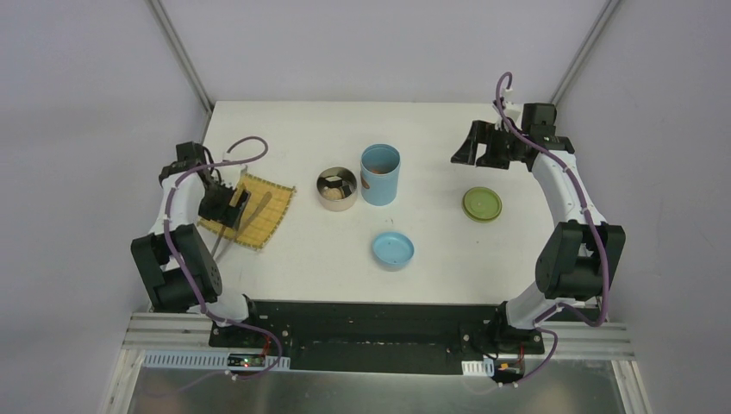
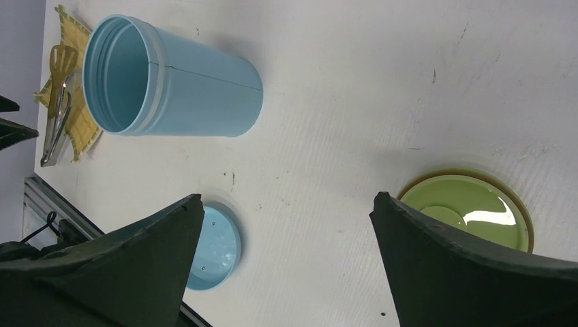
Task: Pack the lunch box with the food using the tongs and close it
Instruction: Place the clamp on the plate, then pick up the box lid from the center of the board.
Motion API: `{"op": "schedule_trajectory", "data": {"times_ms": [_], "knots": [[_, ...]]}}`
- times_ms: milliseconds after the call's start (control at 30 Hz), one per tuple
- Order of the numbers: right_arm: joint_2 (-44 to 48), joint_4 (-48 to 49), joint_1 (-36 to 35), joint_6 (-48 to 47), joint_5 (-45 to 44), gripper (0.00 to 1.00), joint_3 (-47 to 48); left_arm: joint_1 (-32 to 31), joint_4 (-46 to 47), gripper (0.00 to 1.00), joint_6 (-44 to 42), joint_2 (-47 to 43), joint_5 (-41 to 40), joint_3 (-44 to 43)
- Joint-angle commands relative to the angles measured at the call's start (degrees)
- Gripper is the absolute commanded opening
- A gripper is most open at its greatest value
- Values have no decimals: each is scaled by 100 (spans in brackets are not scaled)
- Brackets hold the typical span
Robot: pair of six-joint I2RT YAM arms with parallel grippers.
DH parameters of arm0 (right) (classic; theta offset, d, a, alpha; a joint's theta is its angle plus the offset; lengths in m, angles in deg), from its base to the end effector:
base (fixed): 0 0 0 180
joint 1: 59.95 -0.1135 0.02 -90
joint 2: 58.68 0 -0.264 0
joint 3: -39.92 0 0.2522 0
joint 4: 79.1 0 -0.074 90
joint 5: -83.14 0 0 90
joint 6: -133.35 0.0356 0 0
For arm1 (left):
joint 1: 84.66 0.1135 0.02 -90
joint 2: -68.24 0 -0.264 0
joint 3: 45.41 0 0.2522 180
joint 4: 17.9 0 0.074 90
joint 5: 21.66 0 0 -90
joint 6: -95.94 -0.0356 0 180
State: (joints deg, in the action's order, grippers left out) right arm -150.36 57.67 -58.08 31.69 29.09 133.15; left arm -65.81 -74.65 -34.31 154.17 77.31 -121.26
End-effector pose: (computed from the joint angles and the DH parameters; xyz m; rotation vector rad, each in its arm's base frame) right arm 0.3571 0.0093 0.3158 -0.5011 2.1406 0.5860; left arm 0.2786 0.0893 0.2323 0.5465 2.6574 0.0892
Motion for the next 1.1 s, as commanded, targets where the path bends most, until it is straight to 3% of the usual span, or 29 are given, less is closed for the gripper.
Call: {"op": "schedule_trajectory", "data": {"times_ms": [0, 67, 200, 533, 833, 1067], "knots": [[197, -154, -29, -293, 63, 98, 27, 23, -700, 94, 283, -567, 293, -829], [260, -228, -33, -451, 168, 98, -54, 22, -880, 99, 431, -717, 410, -1119], [501, -431, -240, -1092, 331, 98, -310, -58, -1009, 99, 632, -1076, 774, -1429], [1281, -517, -2279, -2850, 258, 99, -1753, -900, -661, 99, 1532, -1859, 902, -1328], [1449, -1136, -3286, -6603, 994, 75, -2824, -1197, -742, 99, 1878, -2164, 960, -935], [1045, -208, -3689, -6931, 807, 67, -3008, -1282, -730, 99, 2079, -2215, 1039, -873]]}}
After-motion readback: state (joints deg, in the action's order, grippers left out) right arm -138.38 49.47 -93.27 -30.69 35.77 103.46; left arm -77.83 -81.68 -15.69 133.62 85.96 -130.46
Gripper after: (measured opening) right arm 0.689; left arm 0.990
